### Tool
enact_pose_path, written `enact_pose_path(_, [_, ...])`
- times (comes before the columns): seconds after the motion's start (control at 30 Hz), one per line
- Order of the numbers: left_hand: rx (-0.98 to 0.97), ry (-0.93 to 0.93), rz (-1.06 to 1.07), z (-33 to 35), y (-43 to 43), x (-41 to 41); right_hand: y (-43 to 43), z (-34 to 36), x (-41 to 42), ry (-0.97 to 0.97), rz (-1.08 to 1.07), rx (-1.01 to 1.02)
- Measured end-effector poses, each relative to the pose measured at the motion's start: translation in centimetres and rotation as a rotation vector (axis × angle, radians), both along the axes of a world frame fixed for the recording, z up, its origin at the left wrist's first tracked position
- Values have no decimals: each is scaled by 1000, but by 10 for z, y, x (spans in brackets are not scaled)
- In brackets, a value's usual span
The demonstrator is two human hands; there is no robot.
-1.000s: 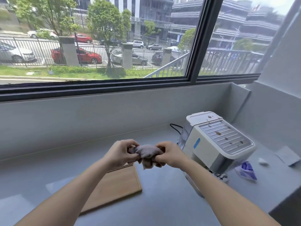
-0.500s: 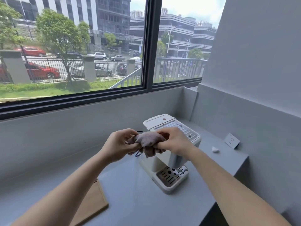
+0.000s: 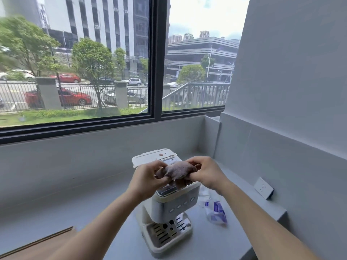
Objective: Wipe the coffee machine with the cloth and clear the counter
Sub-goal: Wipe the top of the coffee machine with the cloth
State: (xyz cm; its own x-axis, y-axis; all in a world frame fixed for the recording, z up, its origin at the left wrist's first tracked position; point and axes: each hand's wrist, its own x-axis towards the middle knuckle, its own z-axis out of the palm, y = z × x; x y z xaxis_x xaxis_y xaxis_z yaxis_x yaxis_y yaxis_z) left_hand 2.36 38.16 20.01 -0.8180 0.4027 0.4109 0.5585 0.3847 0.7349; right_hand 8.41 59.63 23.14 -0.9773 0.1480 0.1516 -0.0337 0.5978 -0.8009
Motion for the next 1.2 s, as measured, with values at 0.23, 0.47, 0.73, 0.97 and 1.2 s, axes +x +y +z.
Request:
enact_pose_path(0.23, [-131,113,111,-18,24,18,32,-26,-16,-18,138,140])
enact_pose_path(0.47, [-227,265,234,-52,20,28,21,-33,-16,93,292,251])
enact_pose_path(0.73, [-224,431,324,-89,19,27,13,-62,-21,376,290,499])
enact_pose_path(0.97, [-138,494,317,-104,19,20,6,-66,-29,369,44,485])
enact_pose_path(1.2, [-92,501,337,-105,23,19,12,-65,-38,248,71,509])
